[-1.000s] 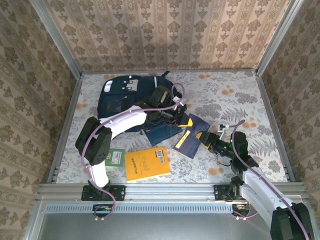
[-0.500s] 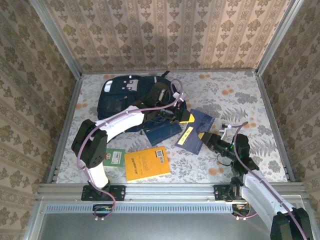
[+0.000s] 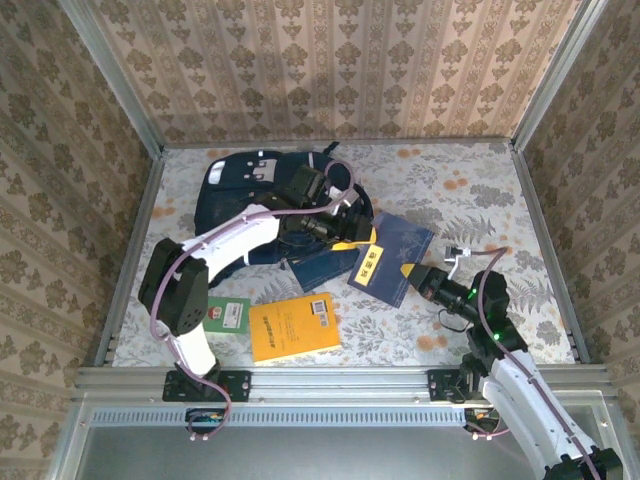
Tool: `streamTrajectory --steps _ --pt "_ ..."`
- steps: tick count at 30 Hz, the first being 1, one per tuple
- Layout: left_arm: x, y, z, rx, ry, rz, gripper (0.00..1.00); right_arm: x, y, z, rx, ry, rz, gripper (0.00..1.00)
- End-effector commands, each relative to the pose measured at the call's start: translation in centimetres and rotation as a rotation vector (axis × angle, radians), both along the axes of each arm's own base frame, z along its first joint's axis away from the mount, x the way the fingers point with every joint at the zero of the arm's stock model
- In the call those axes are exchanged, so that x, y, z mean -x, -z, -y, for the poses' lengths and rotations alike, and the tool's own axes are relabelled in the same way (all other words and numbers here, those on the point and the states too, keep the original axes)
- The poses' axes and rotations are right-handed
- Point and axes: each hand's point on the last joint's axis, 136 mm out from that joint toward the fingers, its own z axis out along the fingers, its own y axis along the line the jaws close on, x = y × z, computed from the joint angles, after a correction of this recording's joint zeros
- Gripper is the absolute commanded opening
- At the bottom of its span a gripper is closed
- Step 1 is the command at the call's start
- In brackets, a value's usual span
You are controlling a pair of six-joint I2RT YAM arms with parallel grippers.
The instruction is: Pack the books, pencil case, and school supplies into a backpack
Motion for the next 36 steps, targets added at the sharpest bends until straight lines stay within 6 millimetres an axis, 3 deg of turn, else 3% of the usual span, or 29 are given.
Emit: streamTrajectory --steps 1,8,19,23,27,36 --pt "0.5 -1.4 -1.0 -0.009 0.017 0.07 0.96 0.4 -4.4 -0.5 -0.012 -0.042 0.131 0.0" --pt "1.2 -2.5 -1.1 0.064 0.056 0.054 0.98 1.1 -8.0 -1.6 -0.042 -0.129 0.216 0.0" --pt "3.3 -9.1 -1.1 0.378 0.166 0.055 0.98 1.9 -10.6 -2.8 -0.105 -0.227 0.238 0.0" --pt "3.5 -10.3 -1.5 0.426 0.172 0.07 0.95 1.8 -10.9 -3.0 -0.118 -0.244 0.225 0.0" --pt "3.9 -11.2 -1.6 0.479 0.186 0.067 0.82 1.5 -10.7 -3.4 -0.129 -0.263 0.204 0.0" --pt "4.3 -11.2 -1.6 0.504 0.21 0.056 0.31 1.2 -9.9 -3.6 -0.1 -0.272 0.172 0.0"
